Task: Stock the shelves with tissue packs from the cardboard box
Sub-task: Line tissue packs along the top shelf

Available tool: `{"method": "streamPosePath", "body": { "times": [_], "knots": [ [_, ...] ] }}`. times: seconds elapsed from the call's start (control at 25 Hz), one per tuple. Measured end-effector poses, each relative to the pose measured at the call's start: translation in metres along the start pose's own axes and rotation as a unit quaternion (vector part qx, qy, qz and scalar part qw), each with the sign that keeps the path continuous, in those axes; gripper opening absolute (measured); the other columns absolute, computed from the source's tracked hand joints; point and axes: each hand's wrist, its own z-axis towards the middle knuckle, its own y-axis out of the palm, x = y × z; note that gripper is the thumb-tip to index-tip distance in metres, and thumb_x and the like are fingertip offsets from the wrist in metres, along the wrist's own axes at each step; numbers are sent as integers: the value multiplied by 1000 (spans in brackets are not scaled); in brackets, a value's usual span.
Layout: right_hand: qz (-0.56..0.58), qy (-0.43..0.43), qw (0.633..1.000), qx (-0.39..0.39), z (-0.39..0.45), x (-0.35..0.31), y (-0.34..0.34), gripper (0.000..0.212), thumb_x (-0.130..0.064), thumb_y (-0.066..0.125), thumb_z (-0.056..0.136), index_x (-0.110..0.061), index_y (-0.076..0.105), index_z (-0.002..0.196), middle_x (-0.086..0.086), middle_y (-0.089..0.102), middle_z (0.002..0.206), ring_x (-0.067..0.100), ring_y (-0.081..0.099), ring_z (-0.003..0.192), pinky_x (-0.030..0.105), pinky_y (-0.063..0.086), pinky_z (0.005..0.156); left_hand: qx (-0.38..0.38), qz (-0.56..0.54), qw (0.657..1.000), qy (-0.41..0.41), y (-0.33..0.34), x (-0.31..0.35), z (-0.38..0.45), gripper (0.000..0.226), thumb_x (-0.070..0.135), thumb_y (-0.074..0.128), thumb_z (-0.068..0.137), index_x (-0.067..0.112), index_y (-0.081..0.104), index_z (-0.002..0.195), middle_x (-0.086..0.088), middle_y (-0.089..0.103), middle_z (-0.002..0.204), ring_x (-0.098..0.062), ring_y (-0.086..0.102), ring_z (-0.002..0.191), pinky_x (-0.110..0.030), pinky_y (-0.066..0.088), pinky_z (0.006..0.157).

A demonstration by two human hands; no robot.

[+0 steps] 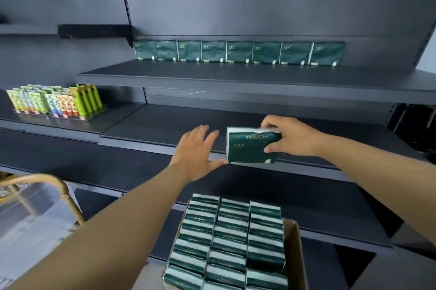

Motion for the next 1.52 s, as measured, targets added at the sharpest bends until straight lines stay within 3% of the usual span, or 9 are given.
{"method": "streamPosePath", "body": {
  "times": [0.12, 0.24, 0.48, 0.68, 0.8, 0.88, 1.16, 1.36, 1.52],
  "knots": [
    [-15, -13, 1000, 24, -2, -2, -28, 31, -23, 76, 77, -26, 52, 96, -5, 58, 97, 16, 55, 85, 27, 44, 71, 24, 8, 1000, -7, -26, 5, 16, 86, 72, 33, 86, 21, 9, 151, -8, 12, 157, -24, 9, 144, -37, 13, 116],
    [-17, -9, 998, 53, 1, -2, -53, 30, -27, 75, 78, -28, 51, 96, -10, 55, 92, 8, 50, 73, 23, 38, 62, 50, 12, 999, -1, -49, 6, 36, 86, 71, 34, 86, 21, 9, 151, -10, 12, 156, -25, 11, 144, -37, 13, 116],
    [1, -16, 994, 104, 20, -6, -83, 30, -26, 77, 76, -24, 54, 95, -7, 55, 88, 8, 45, 67, 22, 35, 61, 87, 10, 996, 6, -81, -8, 75, 84, 70, 36, 86, 22, 11, 151, -10, 13, 156, -25, 12, 143, -38, 13, 115],
    [-21, -13, 990, 136, 31, -7, -116, 30, -30, 77, 75, -30, 52, 92, -9, 52, 86, 13, 45, 71, 27, 39, 66, 120, 19, 992, 25, -97, -10, 114, 84, 69, 38, 86, 21, 14, 150, -12, 16, 155, -26, 15, 142, -39, 15, 114],
    [-6, -3, 985, 170, 33, 6, -149, 29, -29, 76, 76, -28, 54, 95, -2, 62, 95, 22, 57, 84, 37, 47, 80, 155, 11, 987, 38, -114, 6, 154, 83, 68, 42, 86, 21, 18, 150, -13, 21, 153, -28, 21, 139, -39, 17, 112],
    [20, 5, 981, 193, 33, 22, -166, 27, -26, 75, 77, -27, 55, 94, -1, 64, 94, 19, 60, 84, 34, 48, 78, 163, 5, 985, 49, -121, 22, 181, 83, 68, 42, 86, 21, 18, 150, -13, 22, 152, -28, 23, 138, -39, 18, 112],
    [33, 25, 978, 206, 58, 104, -232, 24, -18, 74, 79, -23, 56, 93, -3, 66, 89, 16, 60, 80, 31, 46, 74, 174, -20, 983, 54, -110, 77, 271, 84, 68, 43, 85, 21, 18, 150, -13, 22, 151, -27, 22, 139, -40, 19, 113],
    [-9, 100, 963, 251, 72, 219, -297, 26, -13, 75, 78, -21, 55, 93, 2, 64, 92, 23, 60, 87, 29, 43, 67, 156, -30, 987, 41, -70, 136, 349, 86, 68, 44, 85, 23, 13, 151, -13, 18, 153, -27, 18, 141, -39, 16, 114],
    [-17, 130, 954, 269, 106, 303, -321, 33, -11, 72, 80, -19, 52, 106, 5, 60, 103, 21, 57, 88, 27, 41, 66, 130, -30, 990, 38, -31, 183, 421, 87, 68, 44, 85, 24, 9, 151, -13, 12, 156, -29, 13, 143, -40, 11, 116]
  ]
}}
